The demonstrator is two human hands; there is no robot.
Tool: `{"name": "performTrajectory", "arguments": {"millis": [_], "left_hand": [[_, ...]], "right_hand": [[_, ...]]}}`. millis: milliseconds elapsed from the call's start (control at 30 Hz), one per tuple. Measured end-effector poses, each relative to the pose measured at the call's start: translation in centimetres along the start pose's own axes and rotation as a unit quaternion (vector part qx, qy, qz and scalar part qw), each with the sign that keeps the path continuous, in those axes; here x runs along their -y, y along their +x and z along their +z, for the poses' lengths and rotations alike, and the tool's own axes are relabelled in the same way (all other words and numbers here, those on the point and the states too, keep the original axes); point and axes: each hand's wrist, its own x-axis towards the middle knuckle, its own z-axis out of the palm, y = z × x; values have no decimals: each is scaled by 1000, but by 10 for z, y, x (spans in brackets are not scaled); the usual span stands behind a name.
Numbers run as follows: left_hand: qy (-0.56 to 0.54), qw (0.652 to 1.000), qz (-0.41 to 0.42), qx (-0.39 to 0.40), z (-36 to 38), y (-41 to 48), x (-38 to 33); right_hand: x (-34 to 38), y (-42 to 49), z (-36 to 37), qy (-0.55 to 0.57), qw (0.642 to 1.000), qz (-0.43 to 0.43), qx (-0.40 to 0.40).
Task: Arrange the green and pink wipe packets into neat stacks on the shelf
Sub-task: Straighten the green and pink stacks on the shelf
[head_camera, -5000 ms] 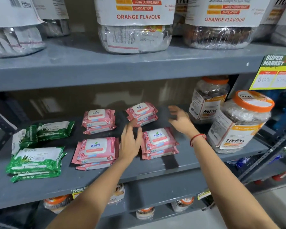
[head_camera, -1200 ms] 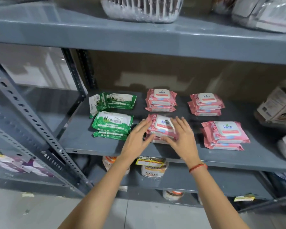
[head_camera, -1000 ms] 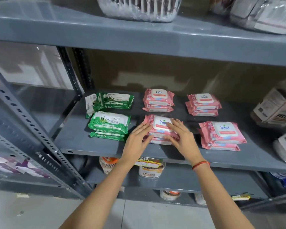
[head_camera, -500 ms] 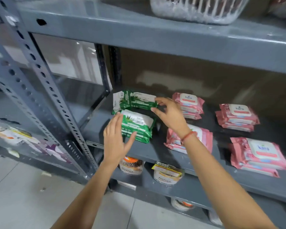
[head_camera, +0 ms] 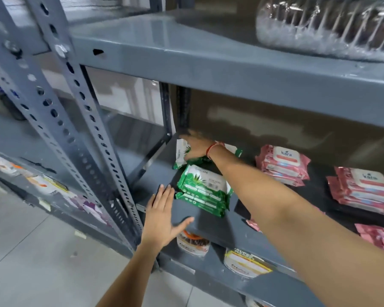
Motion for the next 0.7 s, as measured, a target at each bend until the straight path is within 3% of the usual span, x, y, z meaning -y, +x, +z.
{"name": "performTrajectory", "arguments": {"millis": [100,233,333,567,700], "left_hand": [[0,1000,-4,-6,5,0,0],[-6,1000,-6,-17,9,1,1],[1,1000,-13,-15,7,1,0],[-24,999,-26,-31,1,-1,-6],[-15,999,-25,-23,1,0,-6]], "right_hand": [[-3,21,-14,49,996,7,79],[-3,35,-9,-64,988,9,144],[1,39,-6,-89,984,-3,154],[9,27,-11,-41,998,-15,48],[2,14,-23,96,995,35,15]]}}
